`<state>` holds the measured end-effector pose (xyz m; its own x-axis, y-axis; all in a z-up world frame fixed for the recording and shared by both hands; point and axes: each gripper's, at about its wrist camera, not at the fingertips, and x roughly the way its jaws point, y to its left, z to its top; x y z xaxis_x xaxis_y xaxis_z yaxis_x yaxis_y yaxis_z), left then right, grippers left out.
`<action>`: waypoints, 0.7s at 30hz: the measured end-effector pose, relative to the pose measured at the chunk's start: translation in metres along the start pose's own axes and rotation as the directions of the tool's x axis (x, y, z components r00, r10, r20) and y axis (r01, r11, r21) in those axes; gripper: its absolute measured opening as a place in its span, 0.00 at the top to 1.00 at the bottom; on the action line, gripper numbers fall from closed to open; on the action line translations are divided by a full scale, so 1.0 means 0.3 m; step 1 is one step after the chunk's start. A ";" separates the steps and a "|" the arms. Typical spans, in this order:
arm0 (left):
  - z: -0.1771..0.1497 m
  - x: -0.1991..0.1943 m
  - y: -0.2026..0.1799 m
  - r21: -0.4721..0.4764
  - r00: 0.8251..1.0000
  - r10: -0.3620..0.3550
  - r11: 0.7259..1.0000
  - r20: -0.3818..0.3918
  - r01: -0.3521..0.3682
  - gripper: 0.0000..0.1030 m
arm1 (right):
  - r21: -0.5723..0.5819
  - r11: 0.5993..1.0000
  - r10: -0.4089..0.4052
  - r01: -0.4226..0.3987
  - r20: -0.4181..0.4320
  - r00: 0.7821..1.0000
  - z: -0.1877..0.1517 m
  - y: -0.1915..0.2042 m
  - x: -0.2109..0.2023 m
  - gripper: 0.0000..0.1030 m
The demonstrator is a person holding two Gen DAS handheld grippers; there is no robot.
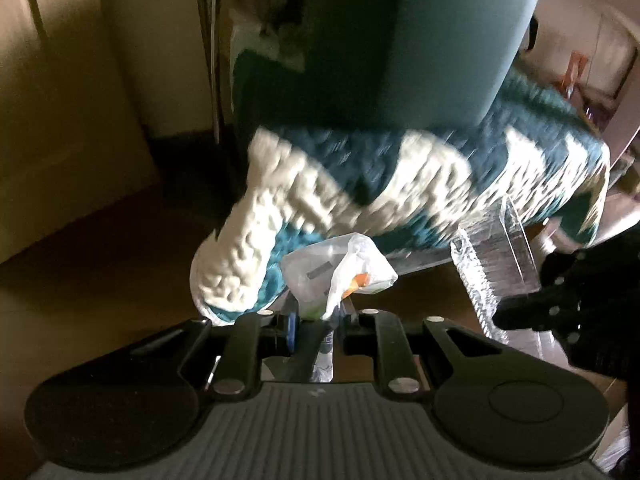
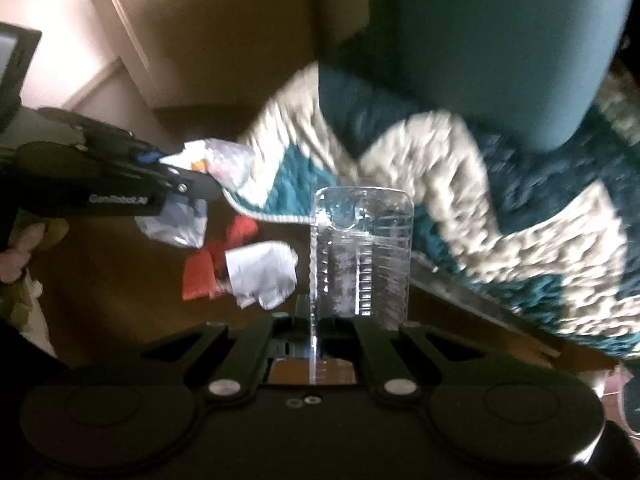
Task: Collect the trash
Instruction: 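Lift the bag and tray over the teal wastebasket and open both tools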
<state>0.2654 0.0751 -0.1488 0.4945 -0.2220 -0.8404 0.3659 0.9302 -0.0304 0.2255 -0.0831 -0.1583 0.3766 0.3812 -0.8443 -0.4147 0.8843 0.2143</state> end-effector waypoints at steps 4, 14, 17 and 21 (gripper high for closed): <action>0.044 -0.133 -0.068 -0.038 0.999 0.015 0.999 0.043 -0.014 0.83 | 0.007 1.000 -0.007 0.007 0.068 0.998 0.010 -0.013 -0.151 0.98; 0.187 -0.403 -0.200 -0.166 0.982 0.053 0.986 0.181 -0.022 0.83 | -0.042 0.997 -0.053 0.068 0.297 0.953 0.100 -0.040 -0.495 0.98; 0.243 -0.472 -0.244 -0.175 0.973 0.072 0.984 0.221 -0.034 0.83 | -0.039 0.996 -0.066 0.086 0.360 0.931 0.146 -0.058 -0.583 0.98; 0.342 -0.571 -0.291 -0.184 0.956 0.078 0.983 0.283 -0.026 0.83 | -0.050 0.991 -0.088 0.124 0.456 0.886 0.221 -0.079 -0.704 0.98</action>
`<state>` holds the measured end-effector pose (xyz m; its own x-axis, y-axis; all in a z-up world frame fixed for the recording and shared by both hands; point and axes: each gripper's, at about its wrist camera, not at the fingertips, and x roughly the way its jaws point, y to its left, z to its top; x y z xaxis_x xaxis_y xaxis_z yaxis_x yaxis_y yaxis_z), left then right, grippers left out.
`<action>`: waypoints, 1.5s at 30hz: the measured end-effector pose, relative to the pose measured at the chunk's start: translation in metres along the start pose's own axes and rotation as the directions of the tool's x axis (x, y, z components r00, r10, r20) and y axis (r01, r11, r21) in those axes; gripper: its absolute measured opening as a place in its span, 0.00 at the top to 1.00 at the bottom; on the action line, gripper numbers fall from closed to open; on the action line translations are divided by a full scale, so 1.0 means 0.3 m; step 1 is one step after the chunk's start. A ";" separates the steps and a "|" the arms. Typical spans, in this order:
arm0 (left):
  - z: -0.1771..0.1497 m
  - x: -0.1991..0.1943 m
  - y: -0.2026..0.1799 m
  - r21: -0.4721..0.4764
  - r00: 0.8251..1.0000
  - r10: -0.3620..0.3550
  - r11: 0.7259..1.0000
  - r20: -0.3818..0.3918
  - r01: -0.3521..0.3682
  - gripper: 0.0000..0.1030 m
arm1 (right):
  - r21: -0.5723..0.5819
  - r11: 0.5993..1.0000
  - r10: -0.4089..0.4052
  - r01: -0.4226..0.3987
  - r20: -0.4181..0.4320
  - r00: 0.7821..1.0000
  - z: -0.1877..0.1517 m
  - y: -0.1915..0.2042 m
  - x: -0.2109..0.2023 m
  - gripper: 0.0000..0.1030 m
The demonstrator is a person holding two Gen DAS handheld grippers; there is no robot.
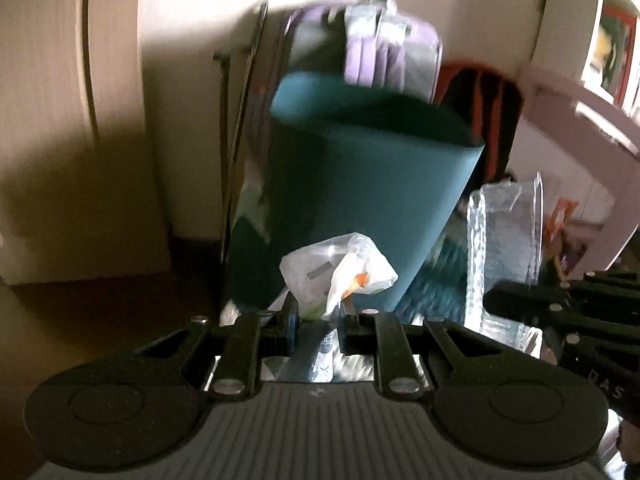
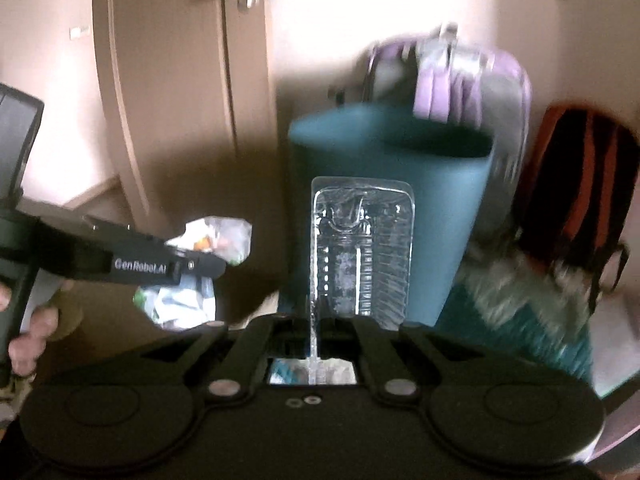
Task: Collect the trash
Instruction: 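Lift the bag and tray over the teal wastebasket and open both tools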
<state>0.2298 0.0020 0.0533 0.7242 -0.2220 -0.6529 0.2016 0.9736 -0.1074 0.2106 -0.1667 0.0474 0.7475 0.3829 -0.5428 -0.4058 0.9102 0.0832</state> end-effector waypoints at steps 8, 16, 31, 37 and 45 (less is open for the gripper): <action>0.279 -0.103 -0.112 -0.008 0.992 0.011 1.000 0.129 -0.010 0.83 | -0.008 1.000 -0.029 0.031 0.186 0.982 0.290 -0.077 -0.110 0.99; 0.492 -0.078 -0.165 -0.017 0.982 0.018 1.000 0.188 -0.015 0.83 | -0.034 0.999 -0.032 0.041 0.237 0.971 0.466 -0.137 -0.056 0.99; 0.532 0.297 -0.121 -0.036 0.995 0.087 0.996 0.043 -0.086 0.82 | 0.043 0.998 -0.052 0.047 0.111 0.993 0.445 -0.260 0.265 0.98; 0.501 0.428 -0.088 -0.021 0.995 0.093 0.995 -0.028 -0.094 0.82 | 0.068 0.997 -0.030 0.027 0.039 0.999 0.420 -0.292 0.387 0.99; 0.456 0.537 -0.069 0.004 0.992 0.092 0.996 -0.088 -0.092 0.82 | 0.146 0.989 -0.008 0.016 -0.055 0.998 0.383 -0.349 0.493 0.85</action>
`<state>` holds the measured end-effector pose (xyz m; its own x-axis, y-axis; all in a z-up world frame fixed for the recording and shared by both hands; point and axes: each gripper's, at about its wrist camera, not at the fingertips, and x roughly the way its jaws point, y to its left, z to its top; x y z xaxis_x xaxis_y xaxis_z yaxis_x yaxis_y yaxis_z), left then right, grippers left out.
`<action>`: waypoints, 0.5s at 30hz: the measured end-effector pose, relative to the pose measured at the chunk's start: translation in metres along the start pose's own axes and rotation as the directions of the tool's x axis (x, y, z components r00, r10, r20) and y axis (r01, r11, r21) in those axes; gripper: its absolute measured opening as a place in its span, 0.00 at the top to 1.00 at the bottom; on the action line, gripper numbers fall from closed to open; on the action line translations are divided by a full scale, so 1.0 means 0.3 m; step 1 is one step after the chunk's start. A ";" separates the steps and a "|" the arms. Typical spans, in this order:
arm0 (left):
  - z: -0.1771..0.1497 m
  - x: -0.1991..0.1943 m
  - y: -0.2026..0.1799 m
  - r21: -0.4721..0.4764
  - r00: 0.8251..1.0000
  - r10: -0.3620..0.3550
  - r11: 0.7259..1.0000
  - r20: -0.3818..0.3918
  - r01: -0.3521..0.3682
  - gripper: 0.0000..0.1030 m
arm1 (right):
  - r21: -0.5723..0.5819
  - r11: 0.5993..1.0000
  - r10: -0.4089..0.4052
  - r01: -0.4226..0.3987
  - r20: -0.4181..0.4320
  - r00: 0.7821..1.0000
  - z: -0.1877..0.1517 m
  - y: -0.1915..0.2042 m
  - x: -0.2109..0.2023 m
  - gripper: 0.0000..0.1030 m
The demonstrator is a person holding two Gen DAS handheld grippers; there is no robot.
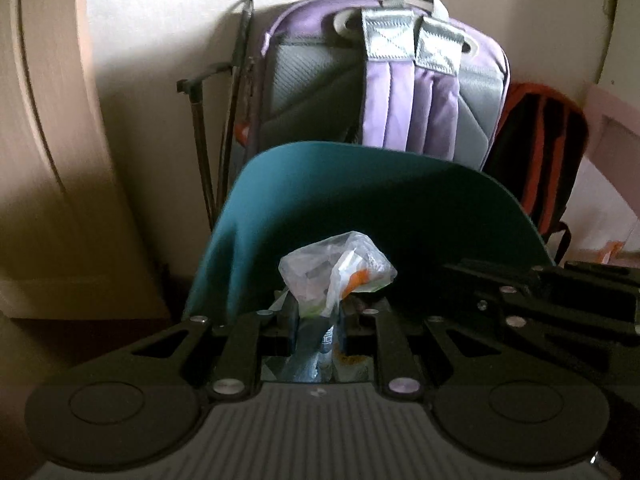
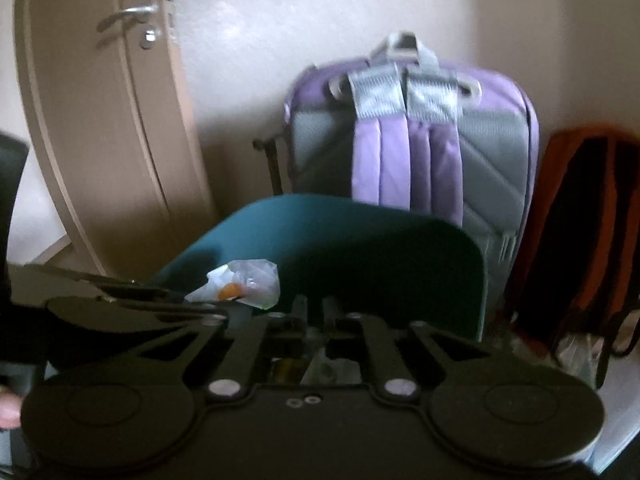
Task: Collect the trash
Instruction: 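Lift the bag and tray over the teal wastebasket and open both tools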
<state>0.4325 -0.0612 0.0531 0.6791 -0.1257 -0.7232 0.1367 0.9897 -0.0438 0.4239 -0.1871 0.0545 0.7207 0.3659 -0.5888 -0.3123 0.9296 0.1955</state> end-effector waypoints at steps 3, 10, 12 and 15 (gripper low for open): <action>-0.002 0.021 -0.012 0.015 1.000 -0.006 1.000 -0.012 0.006 0.82 | 0.013 1.000 -0.015 0.015 -0.020 1.000 -0.005 -0.016 0.018 0.83; -0.013 0.023 -0.027 0.030 1.000 -0.013 0.999 -0.011 0.013 0.70 | 0.041 0.999 -0.033 0.035 -0.035 0.999 -0.012 -0.050 0.006 0.75; -0.017 0.009 -0.033 0.031 1.000 -0.014 0.999 -0.007 0.014 0.65 | 0.051 0.998 -0.040 0.041 -0.030 0.999 -0.010 -0.057 -0.008 0.72; -0.017 -0.018 -0.042 0.032 1.000 -0.018 0.999 0.009 0.018 0.56 | 0.059 0.997 -0.045 0.046 -0.018 0.999 -0.004 -0.063 -0.039 0.71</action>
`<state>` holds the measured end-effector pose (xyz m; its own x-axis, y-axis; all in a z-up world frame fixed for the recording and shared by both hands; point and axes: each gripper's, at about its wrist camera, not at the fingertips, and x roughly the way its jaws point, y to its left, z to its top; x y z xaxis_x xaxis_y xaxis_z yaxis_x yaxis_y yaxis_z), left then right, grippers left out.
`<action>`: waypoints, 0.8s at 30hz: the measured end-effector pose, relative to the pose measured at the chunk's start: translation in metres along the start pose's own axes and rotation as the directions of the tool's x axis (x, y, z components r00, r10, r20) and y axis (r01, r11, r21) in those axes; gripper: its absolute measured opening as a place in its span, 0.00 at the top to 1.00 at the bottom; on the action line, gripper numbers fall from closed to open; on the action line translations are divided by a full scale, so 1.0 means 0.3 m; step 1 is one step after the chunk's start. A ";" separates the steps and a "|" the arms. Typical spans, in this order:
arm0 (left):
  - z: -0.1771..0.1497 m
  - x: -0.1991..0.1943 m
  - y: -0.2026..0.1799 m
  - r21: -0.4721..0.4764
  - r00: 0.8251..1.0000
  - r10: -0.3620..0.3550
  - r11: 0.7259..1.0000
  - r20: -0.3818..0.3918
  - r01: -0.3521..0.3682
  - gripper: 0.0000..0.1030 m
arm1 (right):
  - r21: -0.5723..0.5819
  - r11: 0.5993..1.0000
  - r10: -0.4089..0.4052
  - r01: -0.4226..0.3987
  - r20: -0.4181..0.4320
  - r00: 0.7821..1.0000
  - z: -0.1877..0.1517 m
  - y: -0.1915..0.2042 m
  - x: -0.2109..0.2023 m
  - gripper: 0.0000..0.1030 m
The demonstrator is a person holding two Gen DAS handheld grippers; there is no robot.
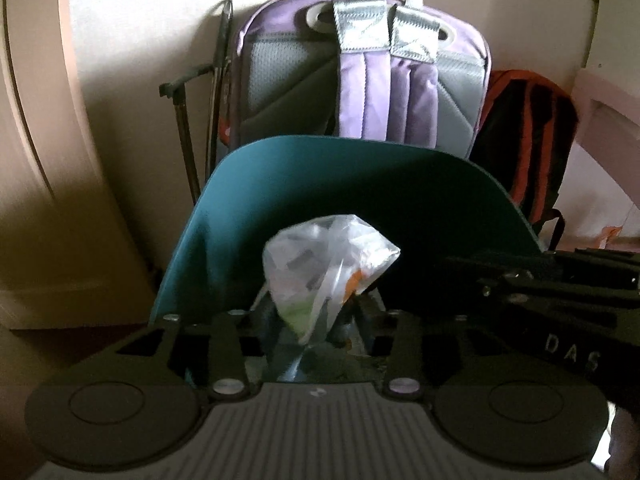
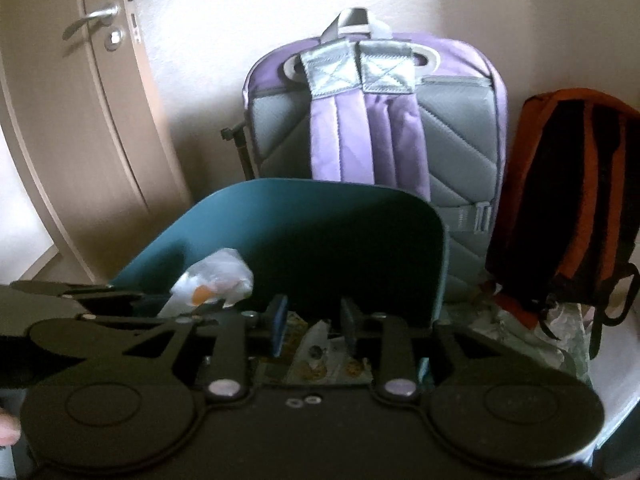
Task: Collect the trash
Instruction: 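Lift the bag and tray over the teal wastebasket and open both tools, then lower both tools back toward the red mesh and tissues on the floor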
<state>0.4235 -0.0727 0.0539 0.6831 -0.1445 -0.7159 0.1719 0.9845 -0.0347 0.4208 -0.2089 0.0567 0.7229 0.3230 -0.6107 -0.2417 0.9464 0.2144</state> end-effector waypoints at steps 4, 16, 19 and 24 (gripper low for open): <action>-0.003 -0.051 -0.003 -0.021 1.000 0.023 1.000 0.020 -0.022 0.28 | 0.000 1.000 -0.006 0.006 0.023 1.000 0.008 -0.004 -0.063 0.70; -0.048 -0.247 -0.022 -0.008 0.997 -0.001 1.000 0.071 0.002 0.24 | -0.042 0.999 0.017 -0.015 0.066 0.998 -0.017 0.055 -0.271 0.58; -0.072 -0.307 -0.013 -0.009 0.996 -0.001 1.000 0.084 0.002 0.24 | -0.047 0.999 0.028 -0.025 0.077 0.997 -0.026 0.073 -0.321 0.56; -0.122 -0.399 0.018 -0.004 0.995 -0.016 1.000 0.100 0.016 0.24 | -0.068 0.997 0.045 -0.040 0.077 0.996 -0.051 0.112 -0.391 0.51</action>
<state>0.3168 -0.0464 0.1138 0.7478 -0.1694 -0.6420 0.1804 0.9824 -0.0490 0.3180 -0.2148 0.1239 0.7587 0.3639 -0.5403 -0.3141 0.9310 0.1860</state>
